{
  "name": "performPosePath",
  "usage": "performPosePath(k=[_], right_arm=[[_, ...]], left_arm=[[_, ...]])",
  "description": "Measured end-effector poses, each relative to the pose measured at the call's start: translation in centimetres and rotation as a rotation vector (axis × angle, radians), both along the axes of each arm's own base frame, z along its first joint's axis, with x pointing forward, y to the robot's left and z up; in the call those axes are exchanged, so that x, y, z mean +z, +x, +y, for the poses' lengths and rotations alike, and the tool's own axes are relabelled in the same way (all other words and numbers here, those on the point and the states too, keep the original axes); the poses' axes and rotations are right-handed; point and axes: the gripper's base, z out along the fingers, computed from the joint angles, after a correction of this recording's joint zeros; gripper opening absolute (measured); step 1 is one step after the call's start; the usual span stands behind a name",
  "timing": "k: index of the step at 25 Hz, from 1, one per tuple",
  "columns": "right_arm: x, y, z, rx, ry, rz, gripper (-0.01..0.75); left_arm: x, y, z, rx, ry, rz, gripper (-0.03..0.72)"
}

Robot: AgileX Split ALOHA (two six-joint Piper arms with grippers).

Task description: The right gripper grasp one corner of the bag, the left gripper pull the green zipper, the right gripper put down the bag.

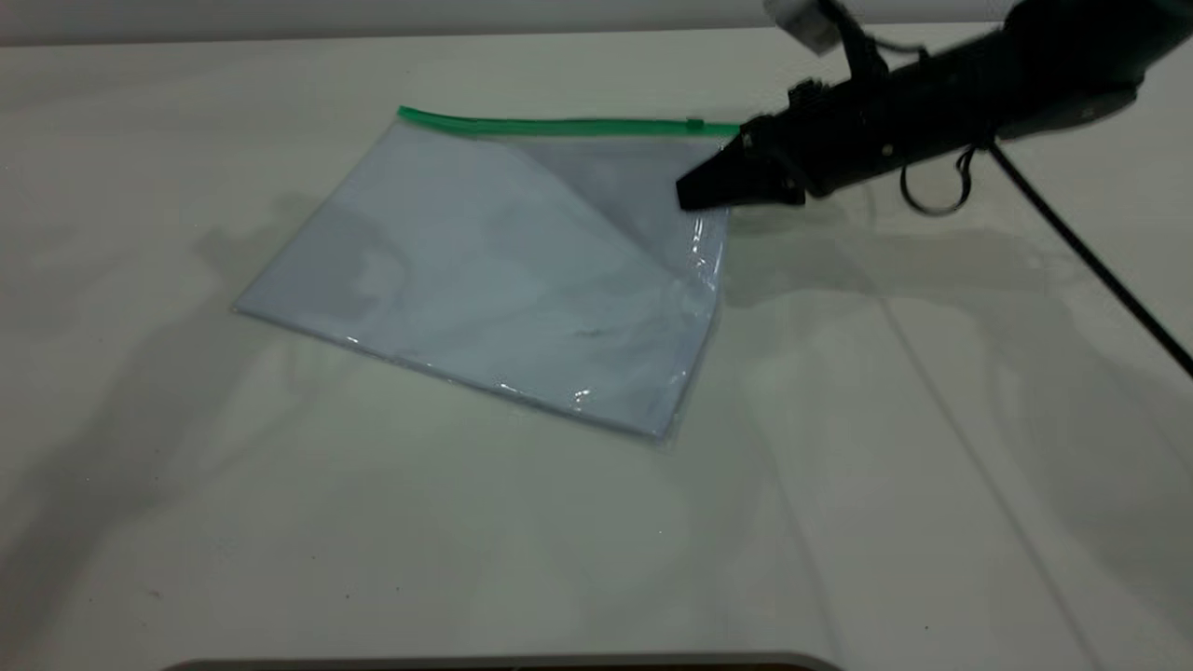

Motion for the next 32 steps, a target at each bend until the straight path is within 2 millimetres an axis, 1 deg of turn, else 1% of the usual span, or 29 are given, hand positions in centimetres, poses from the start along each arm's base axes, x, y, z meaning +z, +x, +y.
performPosePath(k=[4,7,10,12,16,19,25,32], right_arm=[[3.6,0.3,0.8,0.089,-0.059,-0.102,0.035],[4.8,0.2,2.2,0.128,-0.111,-0.151,0.035],[4.7,-0.3,3.5,0.164,-0.173,-0.181,0.035],[4.5,-0.5,4.1,0.182,-0.209,-0.192,0.035],[4.3,-0.7,4.5,0.197,-0.243,-0.191,0.035],[4.2,-0.8,4.5,0.208,-0.254,-0.192,0.035],[4.2,-0.8,4.4,0.215,-0.259,-0.194,0.035],[4.2,-0.8,4.4,0.222,-0.260,-0.198,0.035]], left_arm=[[-0.3,0.0,-0.5,-0.052,0.020,-0.002,0.542],[-1.4,0.2,-1.9,-0.133,0.056,0.019,0.532],[-2.5,0.9,-3.4,-0.198,0.081,0.056,0.513],[-2.7,1.9,-4.1,-0.194,0.057,0.079,0.505],[-2.4,3.8,-5.1,-0.219,0.033,0.128,0.501],[-2.7,4.9,-5.8,-0.278,0.033,0.187,0.500],[-4.2,5.7,-7.6,-0.493,-0.031,0.278,0.499],[-6.5,6.2,-8.7,-0.728,-0.044,0.234,0.498]])
